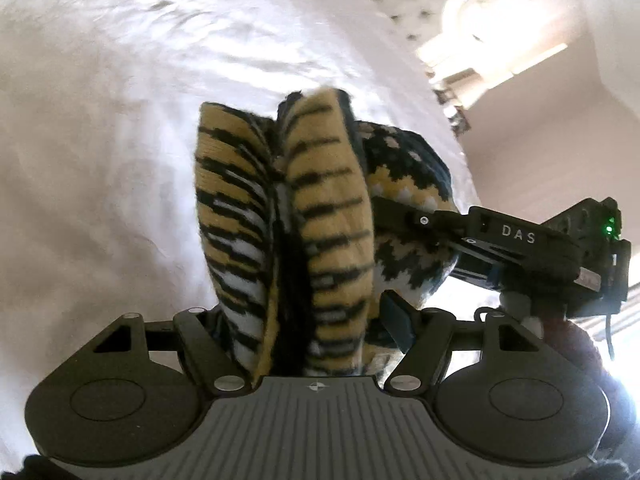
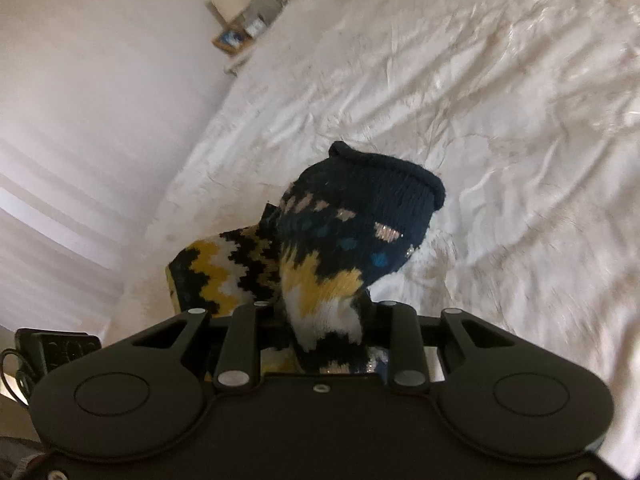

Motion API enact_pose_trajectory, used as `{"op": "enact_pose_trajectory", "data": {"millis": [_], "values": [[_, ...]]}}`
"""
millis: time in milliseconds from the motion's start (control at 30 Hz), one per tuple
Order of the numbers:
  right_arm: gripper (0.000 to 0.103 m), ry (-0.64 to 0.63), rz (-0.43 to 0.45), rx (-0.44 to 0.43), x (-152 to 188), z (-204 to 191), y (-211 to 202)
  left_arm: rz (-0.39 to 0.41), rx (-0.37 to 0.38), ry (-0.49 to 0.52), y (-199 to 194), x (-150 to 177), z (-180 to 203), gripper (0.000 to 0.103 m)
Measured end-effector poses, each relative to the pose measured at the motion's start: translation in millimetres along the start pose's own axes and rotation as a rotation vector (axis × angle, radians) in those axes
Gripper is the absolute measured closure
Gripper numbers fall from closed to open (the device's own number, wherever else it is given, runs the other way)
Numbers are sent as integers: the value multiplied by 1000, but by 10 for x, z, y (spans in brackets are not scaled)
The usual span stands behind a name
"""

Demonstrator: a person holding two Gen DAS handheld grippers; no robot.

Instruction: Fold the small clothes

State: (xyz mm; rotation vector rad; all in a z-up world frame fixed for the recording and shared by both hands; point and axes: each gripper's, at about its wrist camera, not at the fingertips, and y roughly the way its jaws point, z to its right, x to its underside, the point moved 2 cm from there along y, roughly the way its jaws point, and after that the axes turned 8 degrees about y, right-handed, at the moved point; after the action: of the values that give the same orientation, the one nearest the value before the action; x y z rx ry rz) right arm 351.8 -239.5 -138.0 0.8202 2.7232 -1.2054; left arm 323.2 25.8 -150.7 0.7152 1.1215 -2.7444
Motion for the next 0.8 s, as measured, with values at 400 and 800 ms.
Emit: {"op": "enact_pose_trajectory", "data": {"millis": [400,800], "values": [[64,49,-4,-2,826,13,-1194,-84,85,-27,-220,925,870,33],[33,-104,38,226,607,713,-978,-48,-427,89,174,869,343,33]]}}
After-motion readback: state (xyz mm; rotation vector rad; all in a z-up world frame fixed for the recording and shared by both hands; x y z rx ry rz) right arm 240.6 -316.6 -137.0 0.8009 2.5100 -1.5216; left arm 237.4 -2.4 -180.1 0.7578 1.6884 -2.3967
